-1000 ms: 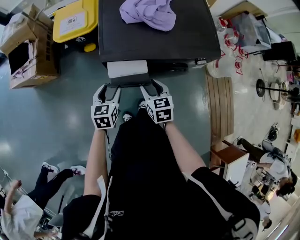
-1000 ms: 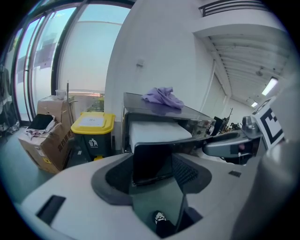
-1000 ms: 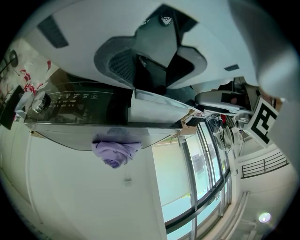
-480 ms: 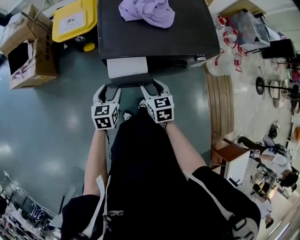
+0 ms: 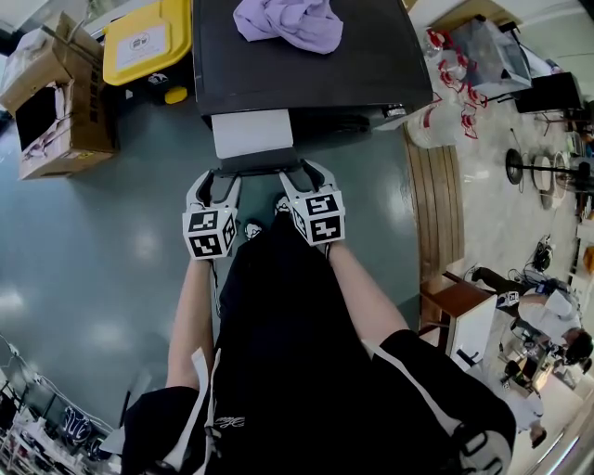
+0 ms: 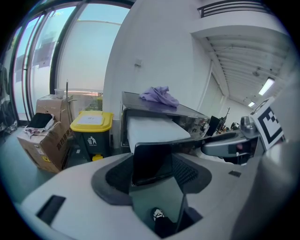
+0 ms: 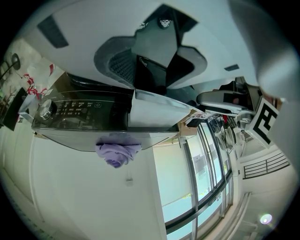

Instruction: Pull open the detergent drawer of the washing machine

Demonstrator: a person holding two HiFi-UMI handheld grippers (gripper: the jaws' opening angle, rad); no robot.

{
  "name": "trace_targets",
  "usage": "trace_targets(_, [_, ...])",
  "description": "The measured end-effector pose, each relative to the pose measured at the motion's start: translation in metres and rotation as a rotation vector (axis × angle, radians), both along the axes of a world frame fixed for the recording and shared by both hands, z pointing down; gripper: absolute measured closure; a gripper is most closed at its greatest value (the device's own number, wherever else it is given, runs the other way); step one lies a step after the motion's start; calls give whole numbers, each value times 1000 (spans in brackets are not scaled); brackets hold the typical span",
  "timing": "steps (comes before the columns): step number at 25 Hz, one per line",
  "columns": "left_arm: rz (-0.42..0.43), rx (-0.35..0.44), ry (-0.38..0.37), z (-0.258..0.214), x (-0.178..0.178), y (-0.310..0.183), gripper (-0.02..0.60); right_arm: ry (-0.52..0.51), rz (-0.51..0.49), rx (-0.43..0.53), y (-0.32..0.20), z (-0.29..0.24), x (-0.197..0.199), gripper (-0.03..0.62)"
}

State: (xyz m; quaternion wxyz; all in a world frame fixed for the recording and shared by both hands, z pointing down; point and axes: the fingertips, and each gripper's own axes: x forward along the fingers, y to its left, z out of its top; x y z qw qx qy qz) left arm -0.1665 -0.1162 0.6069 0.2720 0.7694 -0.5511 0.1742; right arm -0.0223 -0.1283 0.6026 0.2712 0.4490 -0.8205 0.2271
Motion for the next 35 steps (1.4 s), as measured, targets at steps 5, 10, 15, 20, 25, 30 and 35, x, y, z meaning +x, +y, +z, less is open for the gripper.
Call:
trace_targets(5, [4, -3, 3, 1, 0, 8, 327, 4, 9, -3, 9, 1, 0, 387])
trace_targets(10, [2, -8, 18, 2, -1, 13, 327, 9, 22, -7, 14, 3, 0, 387])
trace_targets(15, [11, -11, 16, 0, 1, 15, 327, 7, 21, -6, 16, 3, 2, 388])
trace_targets(20, [5, -4, 3, 1, 2, 18, 327, 2, 16, 8, 18, 3, 3, 391])
trace_targets(25, [-20, -4, -3, -1, 0, 18, 328, -4, 3, 17, 19, 2, 3, 402])
trace_targets(30, [-38, 4, 0, -2, 1, 20, 334, -5, 1, 21, 20, 1, 5, 404])
trace_targets(35, [-30, 3, -20, -1, 0, 24, 353, -4, 0, 20, 24, 1, 6, 407])
